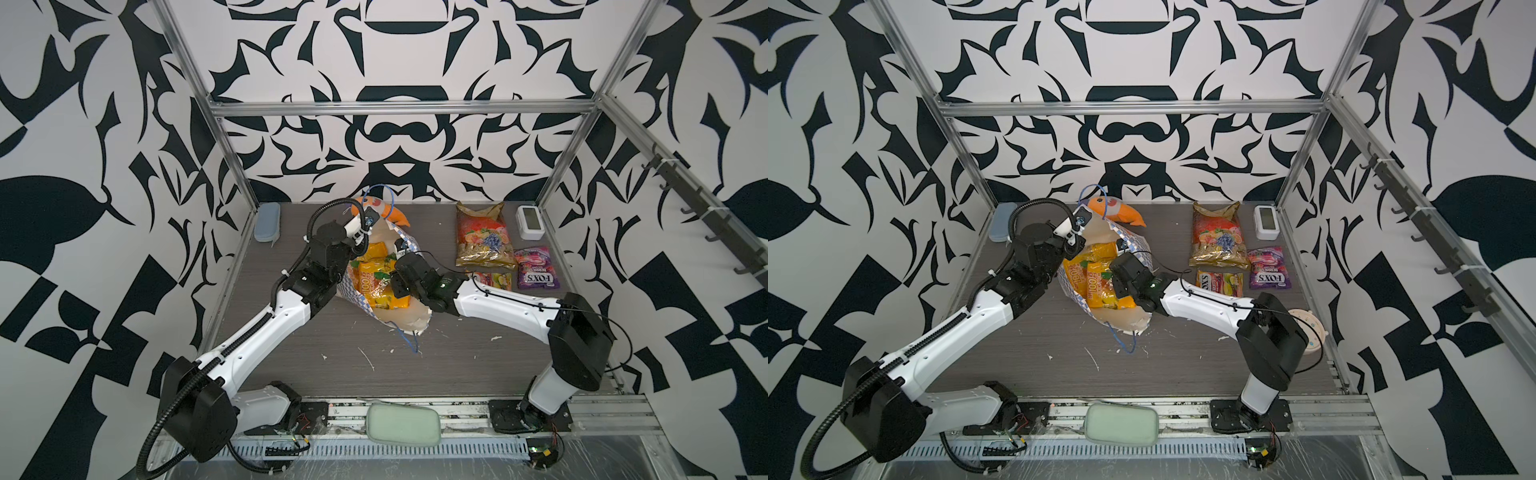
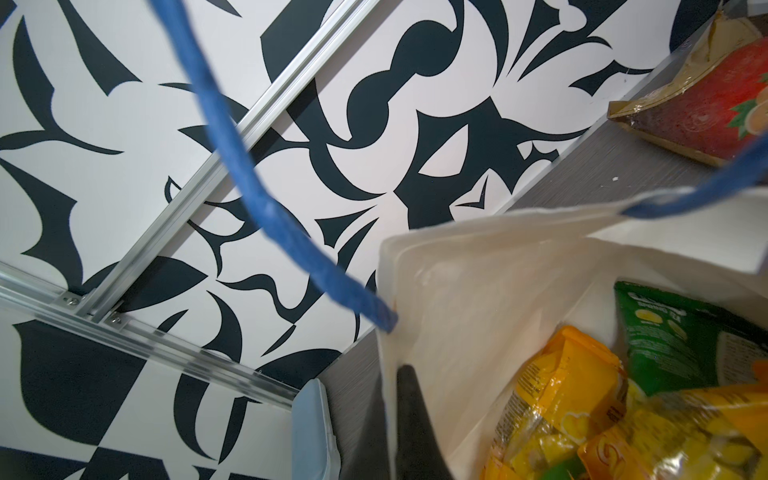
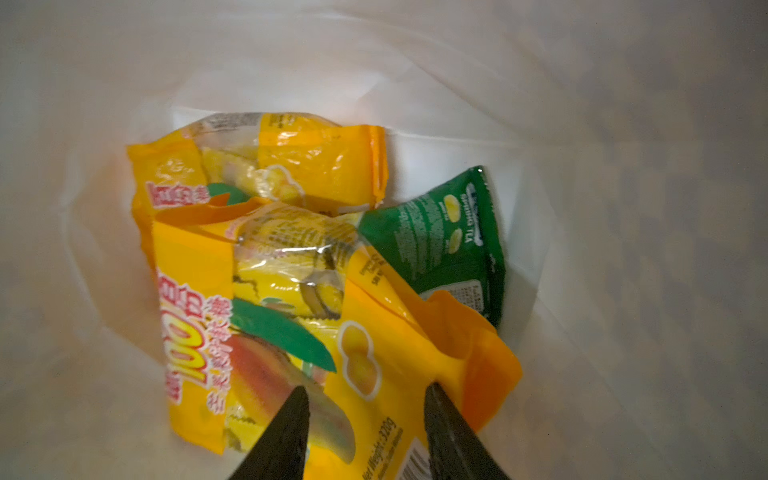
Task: Take the snacks out of the paper bag
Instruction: Pick up the snack from the paper bag.
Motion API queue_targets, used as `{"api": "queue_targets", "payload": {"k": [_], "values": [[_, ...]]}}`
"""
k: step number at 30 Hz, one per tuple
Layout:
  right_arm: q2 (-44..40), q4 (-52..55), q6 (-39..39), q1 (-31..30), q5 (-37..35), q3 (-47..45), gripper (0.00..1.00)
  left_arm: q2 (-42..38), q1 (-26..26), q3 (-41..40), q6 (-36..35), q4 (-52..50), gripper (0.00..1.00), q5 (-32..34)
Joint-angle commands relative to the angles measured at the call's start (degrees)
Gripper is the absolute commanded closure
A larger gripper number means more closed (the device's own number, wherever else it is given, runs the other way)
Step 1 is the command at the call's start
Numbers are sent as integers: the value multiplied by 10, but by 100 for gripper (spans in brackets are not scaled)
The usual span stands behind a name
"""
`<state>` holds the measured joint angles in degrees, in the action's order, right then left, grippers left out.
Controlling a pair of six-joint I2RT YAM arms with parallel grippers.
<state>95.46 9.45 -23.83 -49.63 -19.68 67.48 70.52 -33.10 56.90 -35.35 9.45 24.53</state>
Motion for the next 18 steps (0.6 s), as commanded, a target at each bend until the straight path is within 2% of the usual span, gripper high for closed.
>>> {"api": "queue_targets", "payload": {"k": [1, 5, 7, 9, 11, 16, 18], "values": [[-20, 23, -24, 23, -40, 22, 49, -32, 1, 7, -6, 70, 100, 0], [-6, 68, -47, 31, -9, 51, 40, -32, 1, 6, -6, 68, 100, -9], [5, 100, -75, 31, -19, 65, 34, -33, 1, 4, -4, 67, 100, -10], [8, 90, -91, 33, -18, 54, 30, -31, 1, 2, -2, 67, 100, -15], [11, 59, -105, 40, 6, 38, 22, -27, 1, 1, -1, 65, 100, -18], [31, -13, -95, 52, 76, 31, 21, -22, 0, 3, -4, 69, 100, -17], [35, 0, -109, 51, 49, 40, 20, -21, 0, 4, -3, 69, 100, -20]]}}
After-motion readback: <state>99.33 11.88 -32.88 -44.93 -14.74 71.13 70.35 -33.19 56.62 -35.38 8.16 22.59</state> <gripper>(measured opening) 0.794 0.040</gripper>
